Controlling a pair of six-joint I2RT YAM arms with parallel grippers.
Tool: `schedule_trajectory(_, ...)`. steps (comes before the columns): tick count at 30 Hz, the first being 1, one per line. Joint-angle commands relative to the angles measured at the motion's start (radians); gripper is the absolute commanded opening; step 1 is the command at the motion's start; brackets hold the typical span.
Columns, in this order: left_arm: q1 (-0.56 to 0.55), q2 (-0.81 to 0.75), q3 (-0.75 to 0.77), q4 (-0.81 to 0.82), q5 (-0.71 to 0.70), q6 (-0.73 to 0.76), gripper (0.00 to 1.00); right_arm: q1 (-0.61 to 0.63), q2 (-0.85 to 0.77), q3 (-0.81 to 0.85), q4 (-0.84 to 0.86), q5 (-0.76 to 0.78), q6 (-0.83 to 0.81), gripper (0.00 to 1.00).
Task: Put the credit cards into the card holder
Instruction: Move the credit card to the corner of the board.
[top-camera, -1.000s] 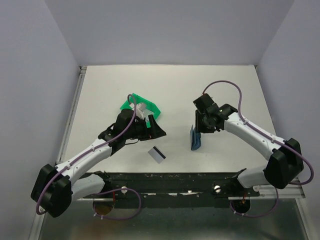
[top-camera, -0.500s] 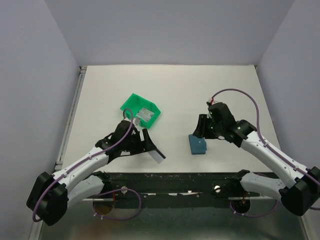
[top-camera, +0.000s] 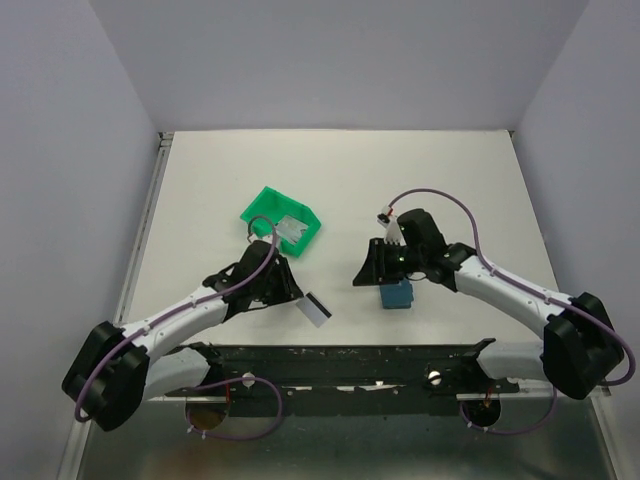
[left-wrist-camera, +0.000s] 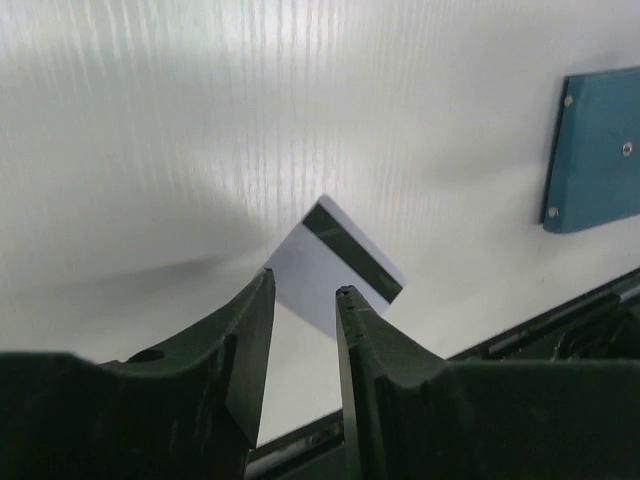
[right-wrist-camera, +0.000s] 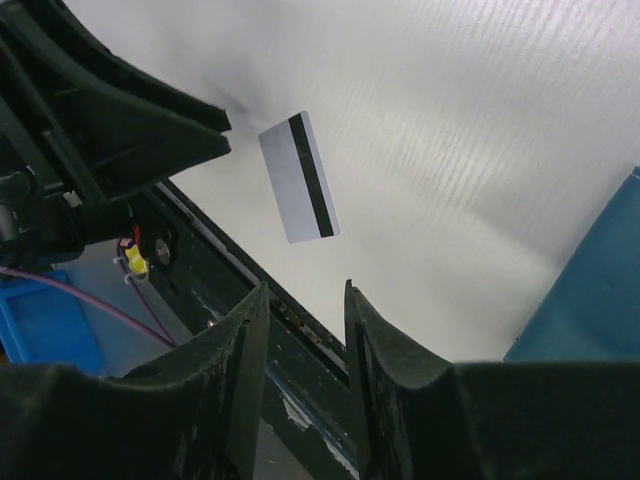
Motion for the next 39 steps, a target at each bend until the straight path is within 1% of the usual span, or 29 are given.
schedule_trajectory(1,-0.008,0.158,0.094,0.108,-0.077,0.081,0.4,0.005,-0.048,-0.039,0.033,-0.009,0.003,0.43)
schedule_trajectory(4,-0.024,0.267,0.131,0.132,-0.077,0.105,0.4,0.005,-0.077,-0.058,0.017,0.003,0.003,0.43)
schedule_trajectory(8,-0.051,0.361,0.157,0.116,-0.103,0.114,0.38,0.006,-0.117,-0.079,0.0,0.026,0.003,0.43)
schedule_trajectory(12,-0.091,0.4,0.151,0.092,-0.147,0.105,0.36,0.005,-0.149,-0.088,-0.018,0.037,-0.006,0.43)
schedule_trajectory(15,-0.12,0.415,0.145,0.085,-0.154,0.096,0.36,0.006,-0.157,-0.088,-0.038,0.04,-0.015,0.43)
schedule_trajectory(22,-0.226,0.357,0.076,0.043,-0.154,0.003,0.34,0.006,-0.179,-0.117,-0.053,0.046,-0.02,0.43)
schedule_trajectory(28,-0.314,0.292,0.017,0.001,-0.174,-0.085,0.33,0.006,-0.186,-0.179,-0.006,0.015,0.0,0.43)
schedule_trajectory(32,-0.341,0.24,-0.013,-0.033,-0.194,-0.129,0.33,0.005,-0.199,-0.214,0.026,-0.012,0.014,0.44)
schedule_trajectory(35,-0.344,0.208,-0.017,-0.055,-0.218,-0.137,0.33,0.006,-0.212,-0.235,0.054,-0.041,0.034,0.47)
schedule_trajectory(37,-0.344,0.18,0.017,-0.096,-0.256,-0.129,0.36,0.011,-0.225,-0.252,0.086,-0.067,0.061,0.5)
schedule_trajectory(39,-0.344,0.15,0.058,-0.136,-0.296,-0.116,0.42,0.038,-0.245,-0.268,0.111,-0.063,0.095,0.5)
